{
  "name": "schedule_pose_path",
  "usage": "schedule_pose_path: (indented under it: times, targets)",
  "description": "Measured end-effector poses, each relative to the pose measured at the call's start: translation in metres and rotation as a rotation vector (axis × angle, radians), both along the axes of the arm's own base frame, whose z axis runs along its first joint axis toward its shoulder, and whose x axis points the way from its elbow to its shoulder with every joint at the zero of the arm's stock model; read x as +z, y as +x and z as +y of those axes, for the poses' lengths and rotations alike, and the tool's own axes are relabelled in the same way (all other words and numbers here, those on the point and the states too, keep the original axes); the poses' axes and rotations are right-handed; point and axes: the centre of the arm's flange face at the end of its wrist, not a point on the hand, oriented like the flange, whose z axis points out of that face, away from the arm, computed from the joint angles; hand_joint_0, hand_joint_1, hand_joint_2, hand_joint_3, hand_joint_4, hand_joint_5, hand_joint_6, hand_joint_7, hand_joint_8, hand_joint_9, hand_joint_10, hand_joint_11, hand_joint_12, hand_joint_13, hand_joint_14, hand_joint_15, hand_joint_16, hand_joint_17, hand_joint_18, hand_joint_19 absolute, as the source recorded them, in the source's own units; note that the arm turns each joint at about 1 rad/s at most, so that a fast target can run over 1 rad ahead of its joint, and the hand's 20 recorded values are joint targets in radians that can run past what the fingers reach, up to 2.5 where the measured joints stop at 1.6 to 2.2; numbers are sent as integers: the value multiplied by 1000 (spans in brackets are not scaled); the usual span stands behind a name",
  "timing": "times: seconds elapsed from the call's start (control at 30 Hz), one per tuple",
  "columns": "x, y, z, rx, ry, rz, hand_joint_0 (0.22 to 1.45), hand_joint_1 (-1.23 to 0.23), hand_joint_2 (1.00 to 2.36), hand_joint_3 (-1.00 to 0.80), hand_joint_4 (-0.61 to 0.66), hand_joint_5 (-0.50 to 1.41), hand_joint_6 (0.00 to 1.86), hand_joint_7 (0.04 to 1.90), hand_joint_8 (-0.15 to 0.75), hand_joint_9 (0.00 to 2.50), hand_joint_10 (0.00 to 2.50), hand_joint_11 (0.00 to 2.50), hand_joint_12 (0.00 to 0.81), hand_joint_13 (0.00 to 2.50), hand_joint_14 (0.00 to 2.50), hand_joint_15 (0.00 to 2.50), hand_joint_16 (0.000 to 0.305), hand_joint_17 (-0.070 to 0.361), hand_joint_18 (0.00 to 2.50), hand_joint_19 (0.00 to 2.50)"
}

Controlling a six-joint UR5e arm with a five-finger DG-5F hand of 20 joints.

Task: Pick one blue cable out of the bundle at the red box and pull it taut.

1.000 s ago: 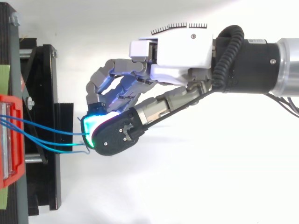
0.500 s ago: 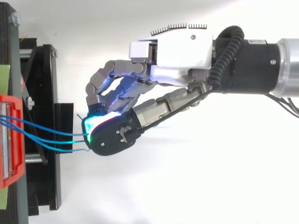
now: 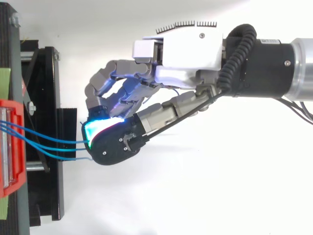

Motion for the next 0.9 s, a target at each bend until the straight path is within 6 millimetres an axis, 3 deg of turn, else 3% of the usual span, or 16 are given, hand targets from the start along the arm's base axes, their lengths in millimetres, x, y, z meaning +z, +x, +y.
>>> schedule_pose_path:
  times: [0.27, 0.9]
  targets:
    - [10, 0, 0, 0, 0, -9, 634, -809, 1020, -73, 69, -142, 931, 1137, 392, 963, 12, 830, 324, 635, 14, 321, 55, 124, 645, 334]
    - [60, -36, -8, -1, -51, 100, 636, -802, 1020, -88, 34, -146, 932, 1107, 382, 1098, 6, 1214, 325, 631, 13, 322, 55, 123, 627, 322]
